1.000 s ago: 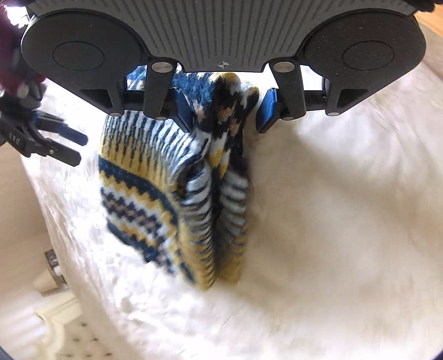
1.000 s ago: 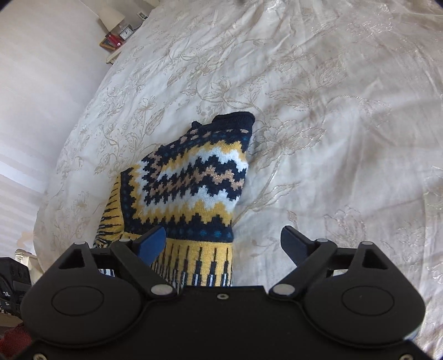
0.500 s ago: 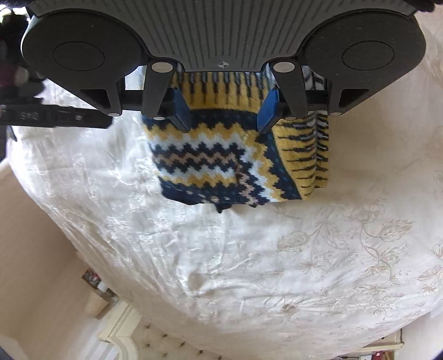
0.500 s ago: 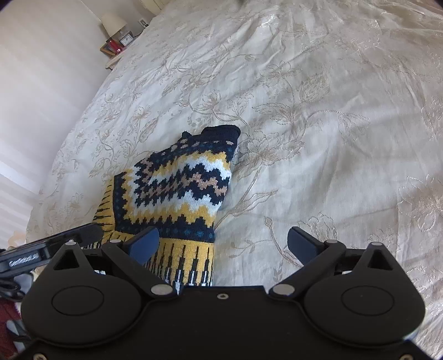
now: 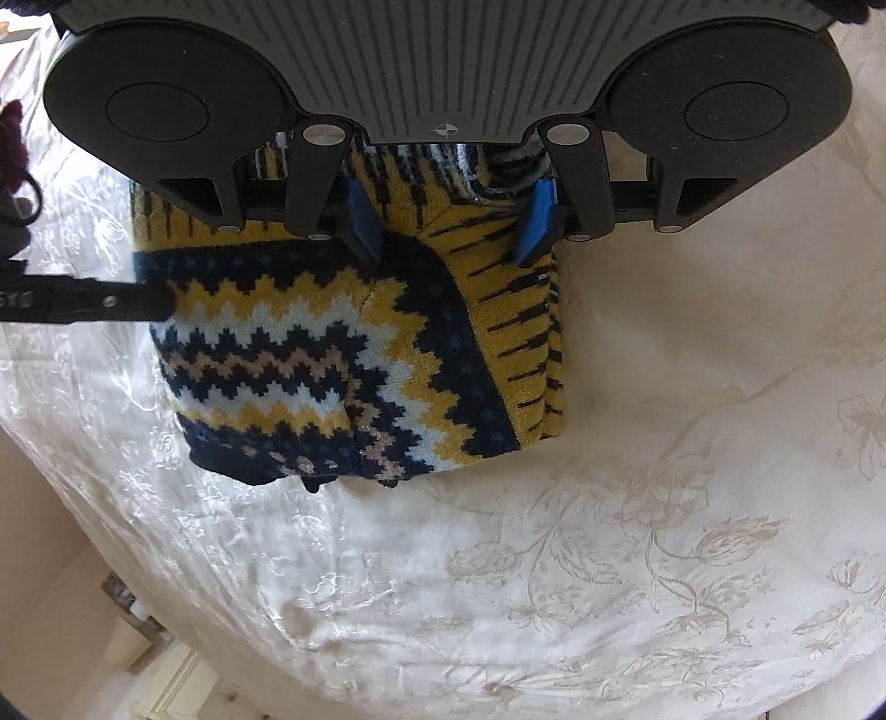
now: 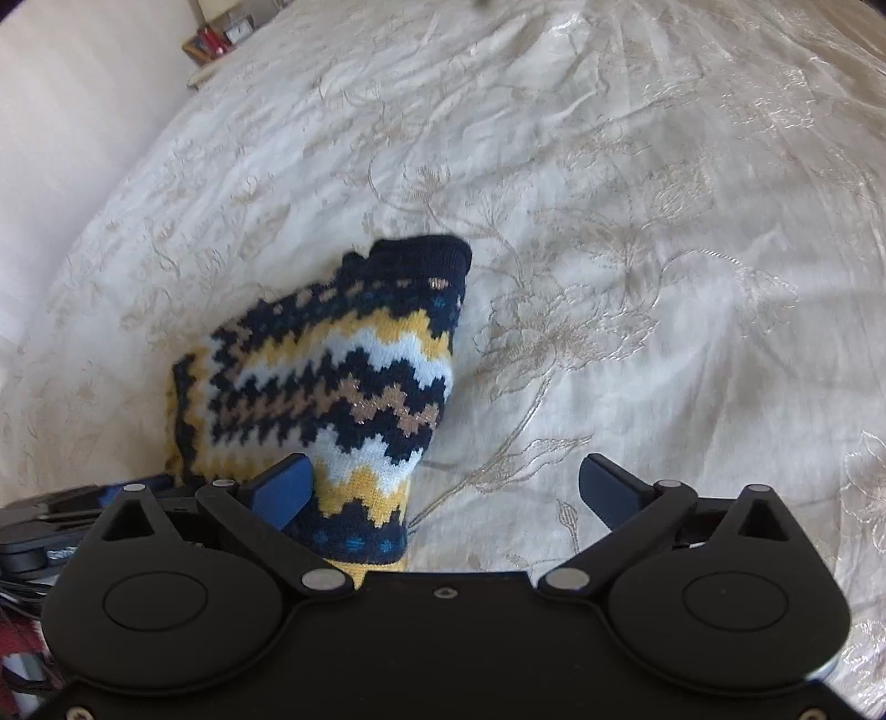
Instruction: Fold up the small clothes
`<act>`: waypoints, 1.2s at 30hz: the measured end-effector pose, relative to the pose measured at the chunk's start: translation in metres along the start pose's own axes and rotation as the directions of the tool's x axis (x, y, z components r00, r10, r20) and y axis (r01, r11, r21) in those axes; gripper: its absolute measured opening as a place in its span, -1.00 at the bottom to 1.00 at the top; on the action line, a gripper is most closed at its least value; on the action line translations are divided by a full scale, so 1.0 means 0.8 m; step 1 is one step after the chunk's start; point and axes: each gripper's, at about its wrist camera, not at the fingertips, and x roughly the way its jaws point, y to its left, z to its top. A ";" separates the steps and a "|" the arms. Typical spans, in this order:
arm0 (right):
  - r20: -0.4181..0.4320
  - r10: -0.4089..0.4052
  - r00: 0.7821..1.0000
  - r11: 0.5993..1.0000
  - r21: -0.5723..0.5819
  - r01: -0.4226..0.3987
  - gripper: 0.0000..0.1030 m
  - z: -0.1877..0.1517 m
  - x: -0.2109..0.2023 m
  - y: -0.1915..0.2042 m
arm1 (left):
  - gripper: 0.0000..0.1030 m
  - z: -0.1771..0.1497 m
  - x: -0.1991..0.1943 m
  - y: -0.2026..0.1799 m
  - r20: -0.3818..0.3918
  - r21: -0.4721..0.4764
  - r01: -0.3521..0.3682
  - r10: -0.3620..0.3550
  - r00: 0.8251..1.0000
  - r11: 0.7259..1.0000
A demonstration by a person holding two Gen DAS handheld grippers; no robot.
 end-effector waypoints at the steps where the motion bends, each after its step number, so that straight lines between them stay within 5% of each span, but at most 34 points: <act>1: -0.029 -0.024 0.999 1.000 -0.019 0.024 0.99 0.000 0.014 0.004 | -0.02 0.000 0.000 0.001 -0.001 -0.003 0.002 -0.002 1.000 1.000; 5: -0.100 -0.078 0.992 0.996 -0.046 0.074 0.99 0.000 0.054 0.013 | -0.02 0.001 0.001 0.002 -0.008 -0.002 0.000 0.000 1.000 1.000; 12: -0.060 -0.067 0.996 0.993 -0.101 0.061 0.99 0.001 0.037 0.021 | 0.01 0.005 -0.009 -0.003 -0.003 0.004 0.002 -0.002 1.000 1.000; 16: 0.003 -0.030 1.000 0.995 -0.100 0.030 0.99 -0.013 -0.004 0.018 | 0.55 -0.003 -0.033 -0.016 0.025 0.040 -0.027 0.027 0.999 0.999; 24: 0.107 -0.040 0.993 0.993 -0.108 0.052 0.99 -0.056 -0.068 0.025 | 0.99 -0.034 -0.076 -0.032 0.040 0.023 -0.071 0.070 0.997 0.997; 36: 0.234 -0.006 0.972 0.996 -0.087 0.027 0.99 -0.100 -0.144 0.030 | 0.99 -0.067 -0.120 -0.063 0.034 -0.024 -0.149 0.149 0.988 0.989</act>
